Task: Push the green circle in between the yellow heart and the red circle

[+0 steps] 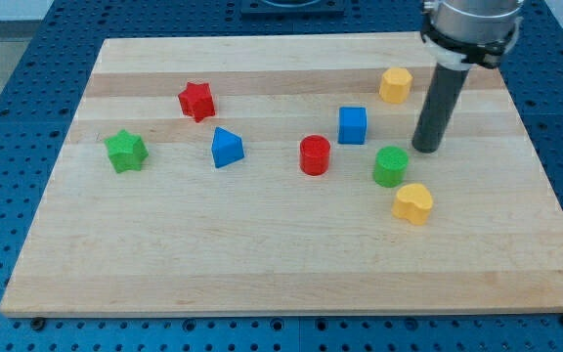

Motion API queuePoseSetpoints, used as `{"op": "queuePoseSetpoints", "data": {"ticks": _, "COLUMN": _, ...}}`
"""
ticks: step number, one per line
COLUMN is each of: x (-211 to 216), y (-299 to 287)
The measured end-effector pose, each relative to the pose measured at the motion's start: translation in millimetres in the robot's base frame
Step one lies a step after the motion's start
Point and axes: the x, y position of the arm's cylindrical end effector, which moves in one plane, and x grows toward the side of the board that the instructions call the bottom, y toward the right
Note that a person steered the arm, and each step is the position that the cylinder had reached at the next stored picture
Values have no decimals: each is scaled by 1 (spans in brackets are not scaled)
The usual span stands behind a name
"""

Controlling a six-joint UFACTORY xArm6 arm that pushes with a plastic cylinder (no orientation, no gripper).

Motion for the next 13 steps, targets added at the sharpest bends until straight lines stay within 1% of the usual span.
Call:
{"op": "queuePoseSetpoints", "data": {"ticks": 2, "x": 12, "y": -35}}
{"op": "queuePoseSetpoints", "data": {"ticks": 5, "x": 14, "y": -73}}
{"op": "queuePoseSetpoints", "data": {"ticks": 7, "x": 14, "y": -66}}
{"op": "queuePoseSetpoints", "data": {"ticks": 9, "x": 14, "y": -40}}
{"op": "queuePoseSetpoints", "data": {"ticks": 11, "x": 16, "y": -64}}
{"op": "queuePoseSetpoints", "data": {"ticks": 13, "x": 29, "y": -67}}
